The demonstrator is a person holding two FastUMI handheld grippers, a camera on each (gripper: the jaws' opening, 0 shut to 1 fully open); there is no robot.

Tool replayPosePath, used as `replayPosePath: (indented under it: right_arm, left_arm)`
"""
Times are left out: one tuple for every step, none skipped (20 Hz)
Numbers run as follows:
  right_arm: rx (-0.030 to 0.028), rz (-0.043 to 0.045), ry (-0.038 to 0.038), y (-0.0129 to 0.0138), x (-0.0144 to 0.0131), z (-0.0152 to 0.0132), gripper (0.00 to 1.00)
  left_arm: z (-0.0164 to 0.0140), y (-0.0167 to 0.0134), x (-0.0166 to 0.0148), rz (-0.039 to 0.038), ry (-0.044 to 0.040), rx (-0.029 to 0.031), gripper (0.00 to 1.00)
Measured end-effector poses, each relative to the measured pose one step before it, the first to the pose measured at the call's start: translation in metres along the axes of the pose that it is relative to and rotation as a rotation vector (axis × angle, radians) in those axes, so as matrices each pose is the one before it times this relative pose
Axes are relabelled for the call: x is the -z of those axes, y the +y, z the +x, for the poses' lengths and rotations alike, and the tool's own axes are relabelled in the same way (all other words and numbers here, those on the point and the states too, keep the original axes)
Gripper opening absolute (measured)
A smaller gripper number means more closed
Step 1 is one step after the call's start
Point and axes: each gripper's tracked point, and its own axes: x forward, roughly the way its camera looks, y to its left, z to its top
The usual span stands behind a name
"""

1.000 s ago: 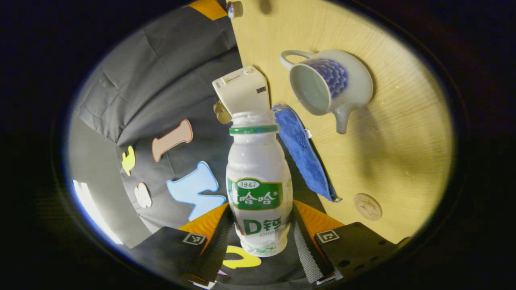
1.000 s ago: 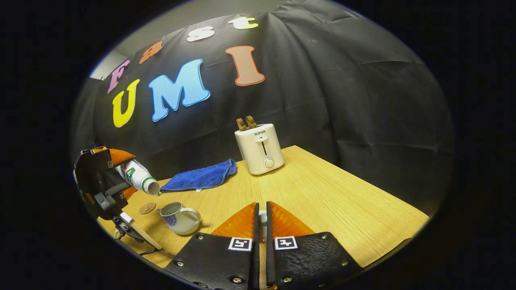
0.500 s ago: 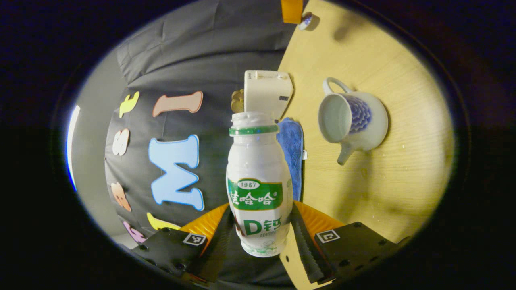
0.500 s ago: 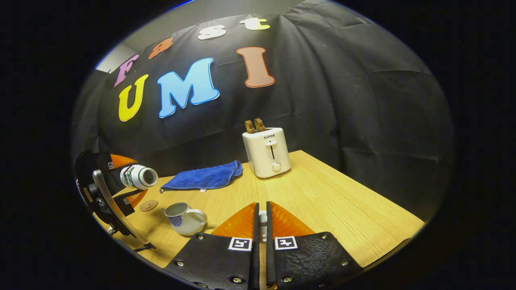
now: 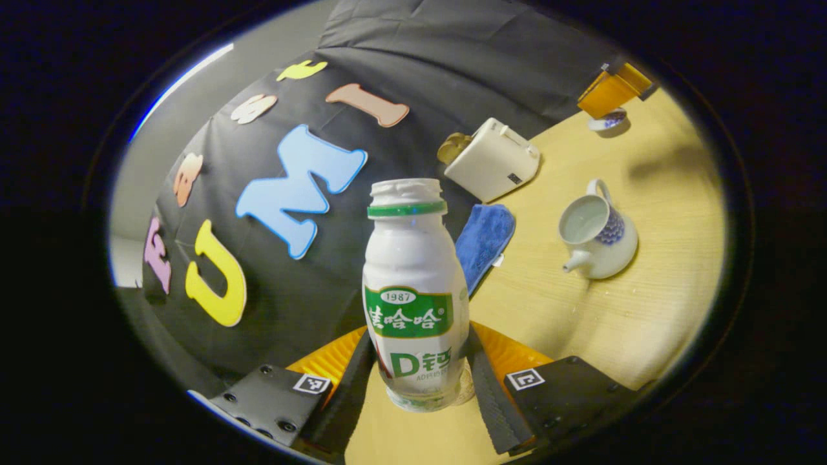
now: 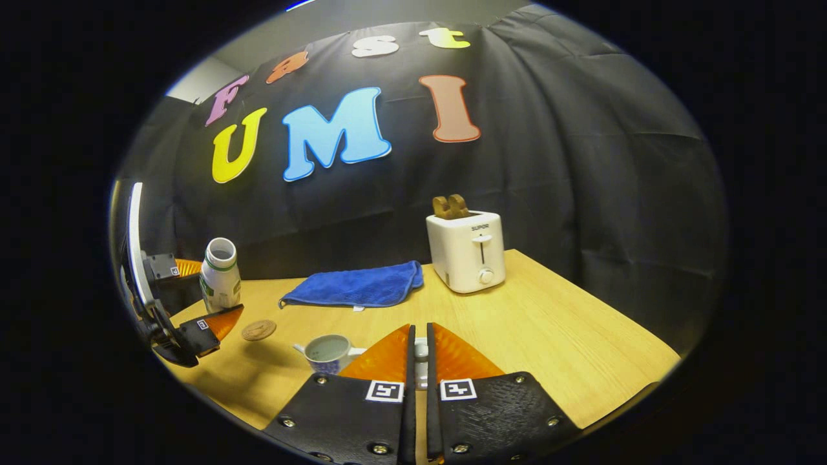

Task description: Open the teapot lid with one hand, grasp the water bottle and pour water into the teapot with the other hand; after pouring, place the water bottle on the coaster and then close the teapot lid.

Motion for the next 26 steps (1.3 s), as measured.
replayPosePath:
  right_arm:
    - [-0.00836, -0.01001, 0.00251, 0.00793, -0.00087, 0.0022, 0.06]
    - [-0.00906, -0.01259, 0.00301, 0.00785, 0.00006, 0.00258, 0.06]
    - [-0.00973, -0.01215, 0.00174, 0.00795, -0.00072, 0.00193, 0.06]
    - [-0.01172, -0.01179, 0.00042, 0.0084, -0.00099, 0.00215, 0.06]
    - [-0.00954, -0.00976, 0.00024, 0.00773, -0.00034, 0.00274, 0.06]
    - [-0.00774, -0.00577, 0.00215, 0.00729, 0.00095, 0.00333, 0.06]
    - [-0.00895, -0.0022, 0.00512, 0.0069, 0.00074, 0.00432, 0.06]
    - [-0.00866, -0.00134, 0.00732, 0.00661, 0.0021, 0.00467, 0.06]
    - [-0.0037, 0.0003, 0.00529, 0.00548, 0.00095, 0.00386, 0.06]
    - [-0.0054, 0.00227, 0.00391, 0.00543, 0.00132, 0.00326, 0.06]
    - [-0.00692, 0.00146, 0.00246, 0.00592, 0.0002, 0.00312, 0.06]
    - [-0.00564, -0.00053, 0.00288, 0.00513, 0.00068, 0.00384, 0.06]
    - [-0.00525, -0.00375, 0.00228, 0.00475, 0.00085, 0.00347, 0.06]
    - [-0.00165, -0.00676, 0.0024, 0.00361, 0.00056, 0.00252, 0.06]
    - [-0.00065, -0.00644, 0.00092, 0.0019, 0.00071, 0.00277, 0.06]
    - [0.00111, -0.00526, 0.00286, 0.00123, 0.00115, 0.00271, 0.06]
    - [0.00365, 0.00217, 0.0017, -0.00079, 0.00093, 0.00222, 0.06]
    - [0.00009, 0.0065, 0.00311, 0.00041, 0.00124, 0.00208, 0.06]
    - [-0.00023, 0.00846, 0.006, 0.0, 0.00114, 0.002, 0.06]
    - [-0.00256, 0.00743, 0.00558, 0.00045, 0.00242, 0.00149, 0.06]
    - [-0.00478, 0.0056, 0.00275, 0.00182, 0.00001, 0.00091, 0.06]
    - [-0.0009, 0.00154, 0.00156, 0.0003, 0.00068, 0.00102, 0.06]
    - [-0.00074, -0.00143, 0.00104, 0.00048, -0.00012, 0.00055, 0.06]
    - [-0.00265, -0.00035, 0.00222, 0.00088, 0.00183, 0.0011, 0.06]
    - [-0.00295, 0.00047, 0.00533, 0.00073, 0.00181, 0.00093, 0.06]
    - [0.00244, -0.0034, 0.00148, 0.00003, 0.00085, 0.00161, 0.06]
  left_arm:
    - [-0.00464, 0.00262, 0.01174, -0.05052, 0.01366, -0.00251, 0.89]
    - [-0.00362, 0.00333, 0.01209, -0.05089, 0.01034, 0.0007, 0.89]
    - [-0.00288, 0.00204, 0.01089, -0.05258, 0.0124, 0.00173, 0.84]
    - [-0.00326, 0.0031, 0.01357, -0.04996, 0.01526, 0.00099, 0.84]
    - [-0.00334, 0.00674, 0.01045, -0.04489, 0.01199, -0.01043, 0.84]
    - [-0.00432, 0.01089, 0.00838, -0.03426, 0.00854, -0.01683, 0.87]
    - [-0.00411, 0.01053, 0.00736, -0.02691, 0.00539, -0.01906, 0.84]
    - [-0.00507, 0.00978, 0.00531, -0.02506, 0.00337, -0.01682, 0.89]
    - [-0.00253, 0.0087, 0.00454, -0.02351, 0.00097, -0.01378, 0.89]
    - [-0.00352, 0.00869, 0.00134, -0.02238, -0.00065, -0.01141, 0.89]
    - [-0.00278, 0.00808, 0.00246, -0.02227, 0.00022, -0.00966, 0.89]
    - [-0.00394, 0.00711, 0.00202, -0.02144, -0.00196, -0.00813, 0.89]
    - [-0.00227, 0.00655, 0.00087, -0.01921, -0.00141, -0.00598, 0.89]
    - [-0.00323, 0.00591, 0.00198, -0.02035, -0.0022, -0.00406, 0.89]
    - [-0.00207, 0.00416, 0.0007, -0.02, -0.00328, -0.00251, 0.89]
    - [-0.00087, 0.00244, 0.00154, -0.01761, 0.00108, -0.00074, 0.89]
    - [-0.00135, 0.0027, 0.00243, -0.01539, -0.00046, -0.0033, 0.89]
    - [-0.00101, 0.00264, 0.00023, -0.01614, -0.00163, -0.00259, 0.89]
    - [0.00064, 0.00304, -0.00008, -0.01472, -0.00114, 0.00046, 0.89]
    - [0.00173, 0.00164, 0.00156, -0.01512, 0.00212, -0.00017, 0.89]
    - [0.00098, 0.00202, 0.00136, -0.01463, -0.00014, -0.00075, 0.89]
    - [0.00082, -0.00071, 0.0014, -0.01165, 0.00143, 0.00224, 0.89]
    - [0.0019, -0.00016, 0.00097, -0.01204, 0.00262, 0.00017, 0.89]
    - [-0.00244, -0.00274, 0.00223, -0.01452, 0.00202, 0.00209, 0.89]
    - [0.00058, -0.00156, 0.00016, -0.0157, 0.00051, 0.0039, 0.89]
    - [0.00021, -0.00072, 0.0, -0.01269, 0.00208, 0.00363, 0.89]
